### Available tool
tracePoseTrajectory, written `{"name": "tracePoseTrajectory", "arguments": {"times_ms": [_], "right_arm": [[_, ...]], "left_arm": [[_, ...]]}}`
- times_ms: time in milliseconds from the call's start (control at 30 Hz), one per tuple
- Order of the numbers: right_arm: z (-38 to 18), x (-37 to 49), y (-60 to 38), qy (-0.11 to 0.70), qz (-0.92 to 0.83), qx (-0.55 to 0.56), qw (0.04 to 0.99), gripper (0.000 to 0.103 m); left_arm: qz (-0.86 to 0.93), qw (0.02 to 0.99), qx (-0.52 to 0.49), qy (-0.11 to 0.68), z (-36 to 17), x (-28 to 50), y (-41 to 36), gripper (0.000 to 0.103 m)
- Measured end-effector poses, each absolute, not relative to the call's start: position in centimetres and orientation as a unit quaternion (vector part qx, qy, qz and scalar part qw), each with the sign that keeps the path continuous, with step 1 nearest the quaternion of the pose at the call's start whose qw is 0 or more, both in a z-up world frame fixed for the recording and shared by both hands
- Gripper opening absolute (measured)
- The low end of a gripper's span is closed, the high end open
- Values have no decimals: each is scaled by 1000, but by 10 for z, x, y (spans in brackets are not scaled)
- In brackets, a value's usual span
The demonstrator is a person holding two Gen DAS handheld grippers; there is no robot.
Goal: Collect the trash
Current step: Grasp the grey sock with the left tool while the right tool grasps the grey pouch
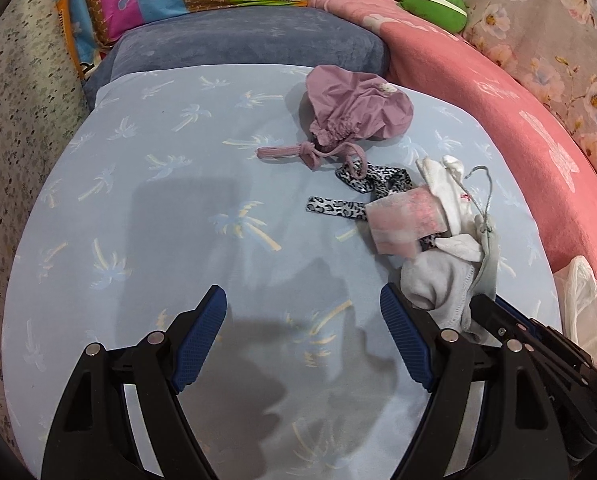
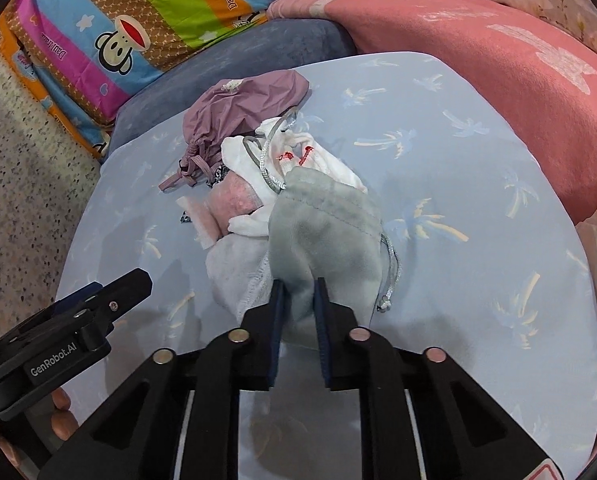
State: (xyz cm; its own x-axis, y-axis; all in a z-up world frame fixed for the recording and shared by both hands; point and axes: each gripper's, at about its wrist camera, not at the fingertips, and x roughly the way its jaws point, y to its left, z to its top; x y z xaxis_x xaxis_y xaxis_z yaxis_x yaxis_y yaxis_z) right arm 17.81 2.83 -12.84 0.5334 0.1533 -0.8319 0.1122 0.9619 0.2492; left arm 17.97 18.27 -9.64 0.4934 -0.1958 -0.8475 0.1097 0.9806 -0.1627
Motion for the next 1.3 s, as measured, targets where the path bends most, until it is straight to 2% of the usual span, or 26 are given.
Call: {"name": "tracePoseTrajectory", "arguments": {"times_ms": [100, 600, 633, 700, 733, 800, 967, 1300], "right_arm": [[-124, 174, 23, 478, 7, 138, 867, 3], [-97, 146, -24, 449, -18, 168, 878, 3], [-96, 143, -26, 447, -19, 169, 878, 3], [-94, 140, -31, 446, -22, 171, 879, 3], [-93, 138, -33, 445, -22, 171, 879, 3], [-90, 134, -36, 442, -25, 171, 880, 3], [-83, 128, -45, 434, -29, 173, 884, 3], [-52, 108, -58, 400, -31, 178, 898, 3]], "left_arm": [[-95, 863, -43, 495, -96, 179, 177, 76], [-155, 839, -56, 518, -107, 181, 119, 75], [-155, 838, -54, 520, -109, 182, 116, 73], [-163, 834, -55, 525, -113, 183, 112, 61], [-166, 831, -56, 527, -113, 184, 112, 58], [-176, 827, -64, 529, -114, 182, 110, 42], [-186, 828, -56, 526, -106, 175, 104, 23], [-207, 840, -57, 498, -70, 152, 91, 19]]}}
